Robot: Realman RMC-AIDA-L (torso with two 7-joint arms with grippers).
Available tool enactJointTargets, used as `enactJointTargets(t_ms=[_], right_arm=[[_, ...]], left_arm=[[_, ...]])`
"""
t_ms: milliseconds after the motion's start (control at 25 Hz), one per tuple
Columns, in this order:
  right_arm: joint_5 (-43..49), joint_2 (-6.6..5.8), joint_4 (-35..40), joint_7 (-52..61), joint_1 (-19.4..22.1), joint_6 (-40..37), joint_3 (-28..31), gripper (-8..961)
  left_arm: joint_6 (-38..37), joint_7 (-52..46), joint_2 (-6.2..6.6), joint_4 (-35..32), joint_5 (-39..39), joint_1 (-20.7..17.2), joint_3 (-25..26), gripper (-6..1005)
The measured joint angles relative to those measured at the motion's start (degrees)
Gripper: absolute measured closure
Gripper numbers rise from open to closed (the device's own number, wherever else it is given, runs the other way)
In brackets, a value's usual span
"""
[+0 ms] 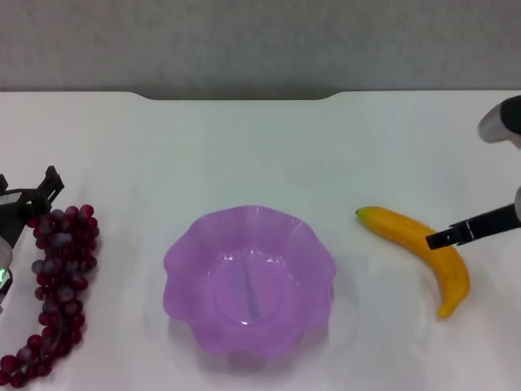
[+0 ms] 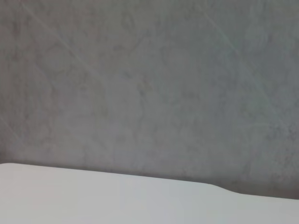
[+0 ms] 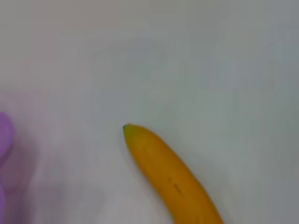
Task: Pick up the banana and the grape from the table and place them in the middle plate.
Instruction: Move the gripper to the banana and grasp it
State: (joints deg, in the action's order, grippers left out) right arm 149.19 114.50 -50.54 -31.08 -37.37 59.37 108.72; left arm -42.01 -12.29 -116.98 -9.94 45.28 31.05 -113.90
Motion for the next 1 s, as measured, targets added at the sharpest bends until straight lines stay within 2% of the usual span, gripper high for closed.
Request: enactJointTargets(t_ms=[200,560,800,1000], right_arm=[[2.1,-0.03,3.1,-0.1,-1.7,-0.3,0.7,73],[3.2,-0.08,4.1,-0.3,-1.7,-0.3,1.3,74],[3.2,0.03,8.8,-1.7,-2.7,-3.3,1.2,83],[2.7,0.28,9.7,-2.6,-2.9,-4.8,1.0,100]], left_arm=[[0.0,-0.1,0.0,0.2,0.0,0.1,0.0,121],[0.0,0.0,-0.05,0.0,0.0,0.2,0.0,120],[0.0,-0.1,-0.09,-0.1,0.0,0.1,0.0,120],[0.0,-0.1,-0.09,-0.1,0.0,0.1,0.0,120]])
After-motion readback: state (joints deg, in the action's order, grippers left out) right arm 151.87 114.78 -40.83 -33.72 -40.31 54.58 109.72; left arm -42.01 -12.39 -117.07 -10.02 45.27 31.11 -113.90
